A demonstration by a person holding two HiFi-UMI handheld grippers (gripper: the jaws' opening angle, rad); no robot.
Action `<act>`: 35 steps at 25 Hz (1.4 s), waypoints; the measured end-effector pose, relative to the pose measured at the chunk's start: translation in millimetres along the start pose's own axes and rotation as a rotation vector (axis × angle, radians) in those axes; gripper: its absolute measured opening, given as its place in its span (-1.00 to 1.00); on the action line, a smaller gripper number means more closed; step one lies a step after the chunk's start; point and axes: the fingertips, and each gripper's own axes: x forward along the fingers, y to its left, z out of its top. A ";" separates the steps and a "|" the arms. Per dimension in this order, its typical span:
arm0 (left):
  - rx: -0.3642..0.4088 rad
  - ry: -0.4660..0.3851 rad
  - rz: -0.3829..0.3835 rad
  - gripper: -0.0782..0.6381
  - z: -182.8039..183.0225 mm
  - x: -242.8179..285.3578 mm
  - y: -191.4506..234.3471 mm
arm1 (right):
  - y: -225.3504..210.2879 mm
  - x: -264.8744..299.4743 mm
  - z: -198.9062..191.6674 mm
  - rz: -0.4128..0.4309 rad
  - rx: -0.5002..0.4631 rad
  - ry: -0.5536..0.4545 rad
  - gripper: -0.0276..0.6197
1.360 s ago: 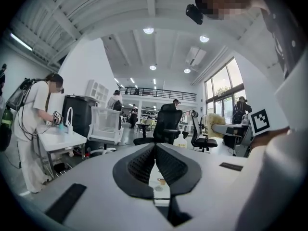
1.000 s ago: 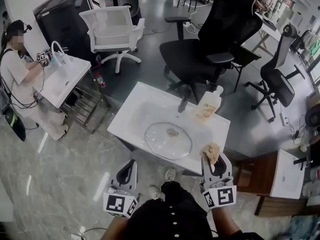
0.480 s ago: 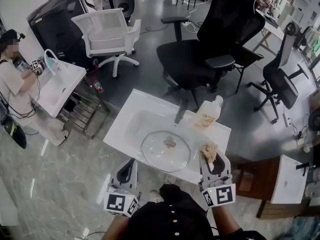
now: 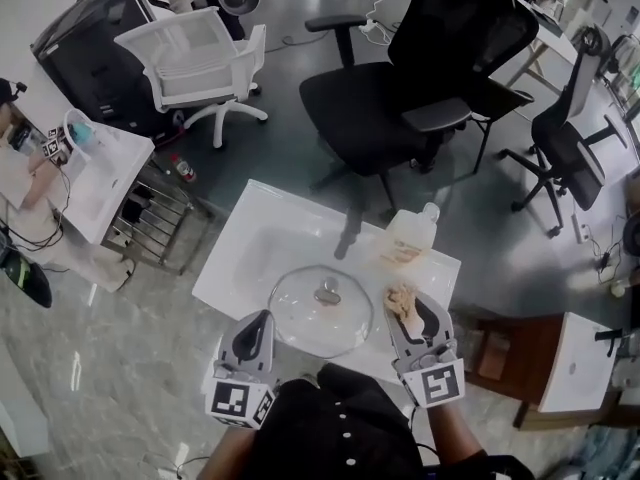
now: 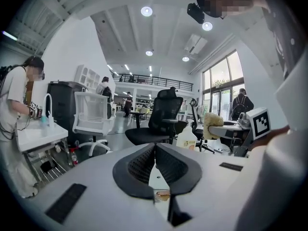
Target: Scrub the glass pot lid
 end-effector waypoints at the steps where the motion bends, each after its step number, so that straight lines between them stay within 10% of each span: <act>1: 0.004 0.009 -0.003 -0.70 -2.4 3.1 -0.6 | -1.1 3.6 -5.6 0.016 -0.007 0.018 -0.45; 22: 0.035 0.256 -0.297 -0.70 -116.9 80.4 -16.5 | 57.4 121.7 -198.9 0.304 -0.226 0.609 -0.45; 31: -0.178 0.490 -0.131 -0.60 -186.3 50.2 28.4 | 70.8 146.3 -244.1 0.378 -0.339 0.647 -0.45; 35: -0.135 0.548 -0.075 -0.31 -203.4 56.7 57.1 | 79.5 157.1 -253.8 0.379 -0.370 0.640 -0.45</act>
